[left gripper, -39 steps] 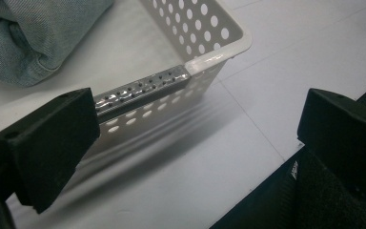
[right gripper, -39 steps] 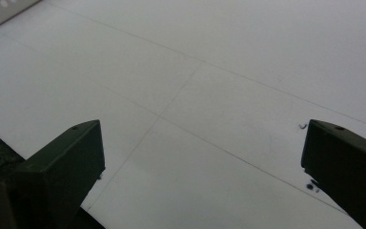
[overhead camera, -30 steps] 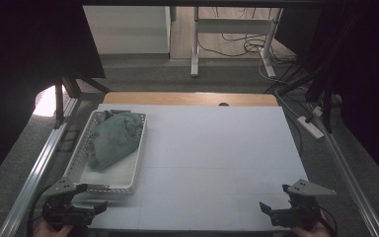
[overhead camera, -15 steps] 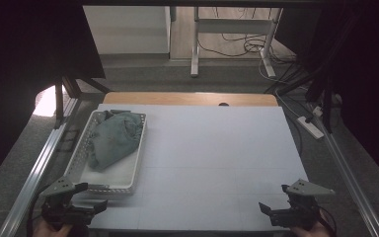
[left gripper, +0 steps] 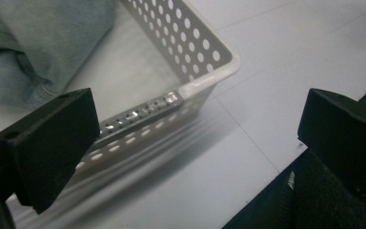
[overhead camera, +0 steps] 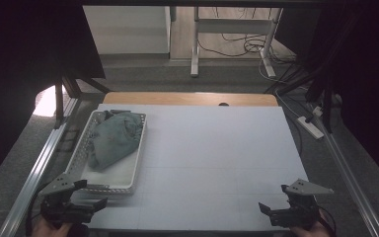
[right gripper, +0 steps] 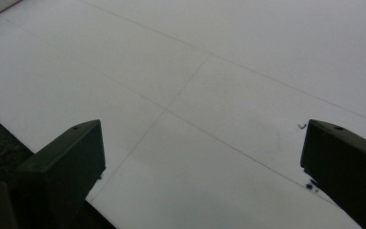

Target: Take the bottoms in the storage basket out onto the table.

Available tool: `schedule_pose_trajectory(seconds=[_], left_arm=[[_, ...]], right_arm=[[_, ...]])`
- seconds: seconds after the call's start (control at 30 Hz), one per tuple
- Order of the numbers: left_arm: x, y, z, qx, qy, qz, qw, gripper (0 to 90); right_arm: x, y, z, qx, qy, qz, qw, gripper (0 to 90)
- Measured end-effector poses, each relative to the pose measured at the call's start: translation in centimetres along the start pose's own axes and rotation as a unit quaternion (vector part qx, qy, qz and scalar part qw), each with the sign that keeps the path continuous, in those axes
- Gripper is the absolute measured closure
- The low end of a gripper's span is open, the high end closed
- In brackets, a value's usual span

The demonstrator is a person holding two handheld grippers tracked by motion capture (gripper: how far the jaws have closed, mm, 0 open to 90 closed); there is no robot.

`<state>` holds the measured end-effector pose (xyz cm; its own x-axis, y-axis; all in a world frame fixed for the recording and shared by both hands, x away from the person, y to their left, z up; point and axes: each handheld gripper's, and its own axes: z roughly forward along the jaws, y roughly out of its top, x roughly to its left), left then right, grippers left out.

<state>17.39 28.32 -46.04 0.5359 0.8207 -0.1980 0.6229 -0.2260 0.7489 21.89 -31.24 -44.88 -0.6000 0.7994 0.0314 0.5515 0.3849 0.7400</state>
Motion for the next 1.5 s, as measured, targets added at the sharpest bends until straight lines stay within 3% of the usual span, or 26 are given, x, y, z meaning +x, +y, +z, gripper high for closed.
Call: schedule_pose_trajectory(seconds=[0.13,0.27,0.43,0.67,1.03,1.5], left_arm=[[0.1,0.3,-0.2,-0.006,0.004,0.007,0.9999,0.0],[0.3,0.7,0.2,-0.002,-0.011,0.032,0.9994,0.0],[0.4,1.0,0.5,-0.001,-0.021,0.038,0.9990,0.0],[0.8,1.6,0.8,-0.008,-0.014,0.053,0.9985,0.2],[1.1,2.8,1.5,0.001,-0.007,0.042,0.9991,0.0],[2.6,4.1,2.4,0.003,0.000,0.038,0.9993,0.0]], right_arm=[[0.0,0.0,0.0,0.001,0.001,0.000,1.0000,1.5],[0.0,0.0,0.1,0.001,0.000,0.001,1.0000,1.5],[0.0,0.0,0.1,0.002,0.000,0.001,1.0000,1.5],[0.0,0.0,0.1,0.003,-0.001,0.001,1.0000,1.5],[0.0,0.1,0.2,0.005,-0.002,0.001,1.0000,1.5],[-0.1,0.1,0.2,0.007,0.000,0.002,1.0000,1.5]])
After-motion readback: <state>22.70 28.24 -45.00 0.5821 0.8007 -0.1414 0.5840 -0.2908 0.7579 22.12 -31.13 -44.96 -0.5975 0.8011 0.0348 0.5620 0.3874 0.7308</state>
